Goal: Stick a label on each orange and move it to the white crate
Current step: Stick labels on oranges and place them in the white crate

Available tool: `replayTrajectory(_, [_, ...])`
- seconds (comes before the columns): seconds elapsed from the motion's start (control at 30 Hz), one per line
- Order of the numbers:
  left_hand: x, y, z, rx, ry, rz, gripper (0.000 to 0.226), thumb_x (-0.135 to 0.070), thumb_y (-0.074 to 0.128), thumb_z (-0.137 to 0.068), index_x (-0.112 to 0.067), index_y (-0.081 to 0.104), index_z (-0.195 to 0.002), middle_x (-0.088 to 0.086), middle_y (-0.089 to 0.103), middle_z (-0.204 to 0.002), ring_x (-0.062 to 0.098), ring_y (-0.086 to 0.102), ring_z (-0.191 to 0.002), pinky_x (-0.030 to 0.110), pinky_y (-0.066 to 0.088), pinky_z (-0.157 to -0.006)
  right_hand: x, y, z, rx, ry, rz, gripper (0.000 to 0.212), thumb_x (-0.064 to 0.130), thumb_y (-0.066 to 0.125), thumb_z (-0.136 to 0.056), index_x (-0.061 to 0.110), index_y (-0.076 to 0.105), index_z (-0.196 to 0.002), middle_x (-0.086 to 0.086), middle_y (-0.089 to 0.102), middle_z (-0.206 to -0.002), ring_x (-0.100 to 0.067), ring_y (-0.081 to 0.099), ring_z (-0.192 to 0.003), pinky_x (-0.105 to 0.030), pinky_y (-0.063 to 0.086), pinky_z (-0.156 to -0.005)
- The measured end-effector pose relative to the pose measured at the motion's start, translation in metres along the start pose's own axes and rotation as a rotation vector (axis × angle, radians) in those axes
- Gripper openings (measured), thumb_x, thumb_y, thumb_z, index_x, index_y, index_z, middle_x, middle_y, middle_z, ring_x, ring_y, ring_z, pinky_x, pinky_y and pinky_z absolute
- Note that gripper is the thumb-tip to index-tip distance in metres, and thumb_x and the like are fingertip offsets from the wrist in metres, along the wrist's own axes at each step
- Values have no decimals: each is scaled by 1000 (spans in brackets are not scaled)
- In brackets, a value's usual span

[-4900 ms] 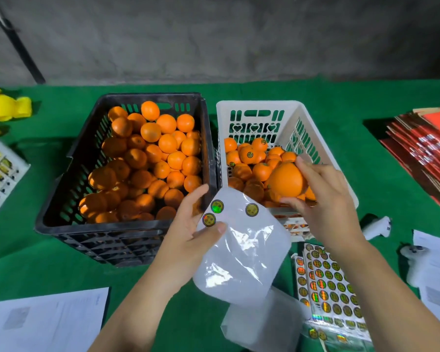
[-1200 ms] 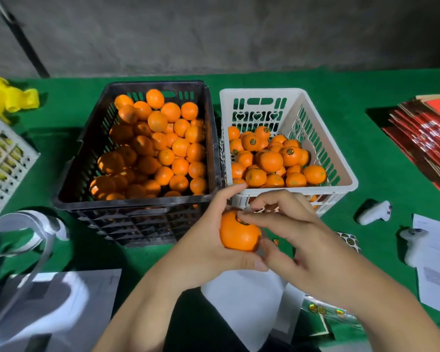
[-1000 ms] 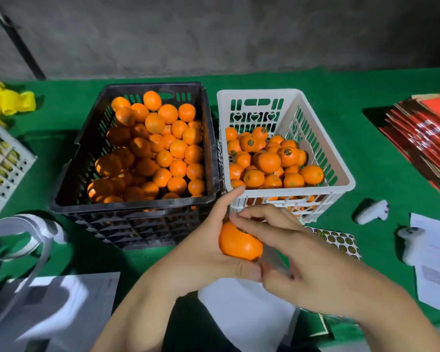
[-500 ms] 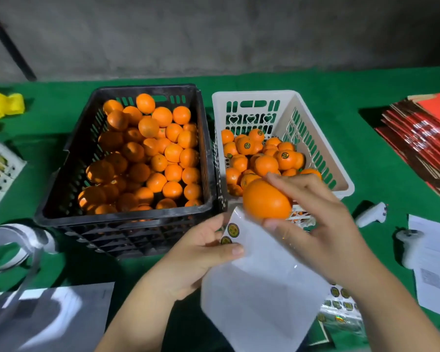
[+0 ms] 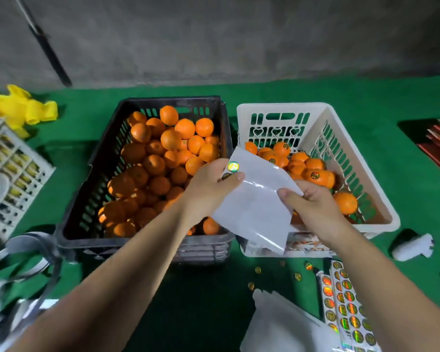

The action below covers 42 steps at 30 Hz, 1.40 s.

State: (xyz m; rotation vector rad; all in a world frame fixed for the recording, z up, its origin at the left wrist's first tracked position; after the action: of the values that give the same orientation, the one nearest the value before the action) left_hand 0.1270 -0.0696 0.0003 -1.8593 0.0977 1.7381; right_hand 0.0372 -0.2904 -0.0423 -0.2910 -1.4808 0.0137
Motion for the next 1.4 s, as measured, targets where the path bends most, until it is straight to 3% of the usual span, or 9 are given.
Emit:
replayTrajectory(0.13, [39, -18, -61, -72, 14, -173, 26, -26, 47, -111, -25, 67, -127, -11, 73, -111, 16, 70, -94, 30, 50, -77, -16, -3, -7, -149, -1, -200, 15, 24, 64, -104, 26, 76, -113, -6, 80, -107, -27, 77, -97, -39, 64, -72])
replayTrajectory(0.2, [73, -27, -90, -125, -66, -339, 40, -13, 44, -107, -24, 56, -145, -3, 65, -139, 28, 66, -117, 34, 52, -92, -21, -6, -5, -167, -24, -173, 15, 25, 66, -103, 24, 76, -114, -5, 80, -109, -26, 77, -99, -36, 65, -74])
replayTrajectory(0.3, [131, -6, -114, 172, -191, -833, 71, 0, 53, -98, -13, 29, -163, 13, 23, -170, 40, 29, -154, 45, 32, -124, -21, -7, -4, -201, -38, -152, 15, 22, 67, -102, 15, 76, -112, -6, 80, -103, -26, 77, -95, -29, 62, -73])
replayTrajectory(0.53, [147, -1, -126, 32, -145, -1232, 84, 11, 71, -79, -16, 35, -151, 15, 28, -145, 43, 42, -127, 45, 52, -92, -21, -5, -4, -191, -31, -147, 13, 21, 66, -103, 20, 75, -112, 0, 80, -108, -21, 77, -97, -27, 62, -76])
replayTrajectory(0.67, [152, -12, -121, 13, -206, -1039, 79, 11, 68, -80, -23, 37, -144, 13, 39, -145, 42, 49, -127, 46, 53, -74, -20, -4, -4, -191, -20, -173, 13, 20, 66, -103, 19, 75, -111, -1, 80, -107, -22, 77, -98, -30, 63, -76])
replayTrajectory(0.83, [107, -60, -110, -303, -284, -244, 46, -39, 81, -86, -28, 57, -124, -11, 56, -102, 17, 59, -90, 40, 53, -83, -18, -4, -4, -202, -13, -175, 14, 21, 65, -104, 19, 75, -113, -1, 80, -108, -22, 77, -100, -32, 64, -80])
replayTrajectory(0.9, [74, -77, -94, -431, -296, 22, 67, -56, 83, -82, -26, 58, -136, -13, 60, -101, 17, 64, -91, 32, 53, -75, -17, -4, -4, -206, -20, -183, 13, 21, 66, -103, 21, 75, -113, 0, 80, -108, -21, 77, -100, -29, 63, -79])
replayTrajectory(1.03, [29, -54, -33, -190, -218, 401, 83, -83, 84, -57, -38, 68, -125, -12, 76, -119, 14, 72, -112, 34, 53, -92, -13, -2, -4, -192, -32, -191, 15, 22, 66, -104, 31, 78, -108, -1, 80, -109, -22, 77, -100, -34, 64, -83])
replayTrajectory(1.4, [10, 19, 47, -40, -176, 310, 77, -67, 81, -62, -35, 68, -132, -15, 76, -121, 8, 71, -114, 41, 54, -106, -21, -5, -9, -42, 128, -393, 26, 27, 76, -91, 17, 78, -115, -16, 76, -120, -36, 74, -109, -46, 61, -87])
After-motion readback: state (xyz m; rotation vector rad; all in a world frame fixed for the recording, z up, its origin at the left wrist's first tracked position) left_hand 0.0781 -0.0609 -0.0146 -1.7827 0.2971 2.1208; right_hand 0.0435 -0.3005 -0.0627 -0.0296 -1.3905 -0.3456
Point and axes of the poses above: each hand's wrist, its own z-axis away from the middle knuckle, its own y-axis out of the palm, x = y × z, the point moved 6 cm from there along -z, towards the middle knuckle
